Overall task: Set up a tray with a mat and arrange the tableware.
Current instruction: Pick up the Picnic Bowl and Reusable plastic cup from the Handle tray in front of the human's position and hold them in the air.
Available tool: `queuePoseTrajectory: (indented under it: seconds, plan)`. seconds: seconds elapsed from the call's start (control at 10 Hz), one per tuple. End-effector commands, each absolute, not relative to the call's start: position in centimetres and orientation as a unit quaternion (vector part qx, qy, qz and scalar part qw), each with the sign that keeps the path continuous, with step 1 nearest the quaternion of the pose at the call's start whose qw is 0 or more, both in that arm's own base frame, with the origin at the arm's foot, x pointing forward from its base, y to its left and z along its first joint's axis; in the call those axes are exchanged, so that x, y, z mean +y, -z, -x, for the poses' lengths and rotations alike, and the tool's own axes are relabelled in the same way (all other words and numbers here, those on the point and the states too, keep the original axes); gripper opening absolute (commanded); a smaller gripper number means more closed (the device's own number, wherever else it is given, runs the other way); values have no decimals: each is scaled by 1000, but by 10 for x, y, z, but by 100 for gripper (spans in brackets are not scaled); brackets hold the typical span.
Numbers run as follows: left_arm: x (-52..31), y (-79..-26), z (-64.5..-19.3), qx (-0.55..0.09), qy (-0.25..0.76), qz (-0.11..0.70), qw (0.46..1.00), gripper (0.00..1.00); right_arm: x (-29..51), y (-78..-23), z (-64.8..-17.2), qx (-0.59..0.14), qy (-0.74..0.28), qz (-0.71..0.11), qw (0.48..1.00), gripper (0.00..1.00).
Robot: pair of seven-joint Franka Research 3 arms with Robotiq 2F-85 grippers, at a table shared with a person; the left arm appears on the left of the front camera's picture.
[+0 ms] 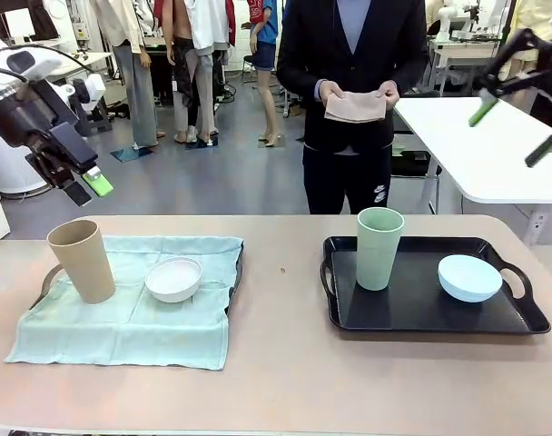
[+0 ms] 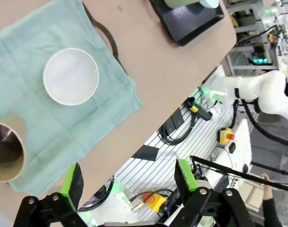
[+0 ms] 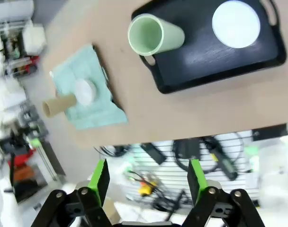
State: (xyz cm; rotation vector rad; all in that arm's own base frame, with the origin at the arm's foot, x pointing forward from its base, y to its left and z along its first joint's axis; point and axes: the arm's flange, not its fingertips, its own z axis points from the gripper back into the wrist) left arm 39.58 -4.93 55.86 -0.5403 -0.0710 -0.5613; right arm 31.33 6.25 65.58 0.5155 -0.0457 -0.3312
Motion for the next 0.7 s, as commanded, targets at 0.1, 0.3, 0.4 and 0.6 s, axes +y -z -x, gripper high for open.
queuePoseTrajectory:
  seconds: [0.1,0.3,0.4,0.6]
  plan:
    - [-49,-559,-396,-35,274,263,924,100,63,-656,-313,-22,163,-254,953,85]
    - [-49,-559,-396,-35,274,263,924,100,34,-641,-308,-31,176,-266,947,85]
    - [-45,-565,-393,-46,278,266,922,100,34,-623,-329,27,109,-363,925,85]
    - [-38,-551,-402,-83,218,378,896,100,-39,-597,-349,50,102,-532,839,85]
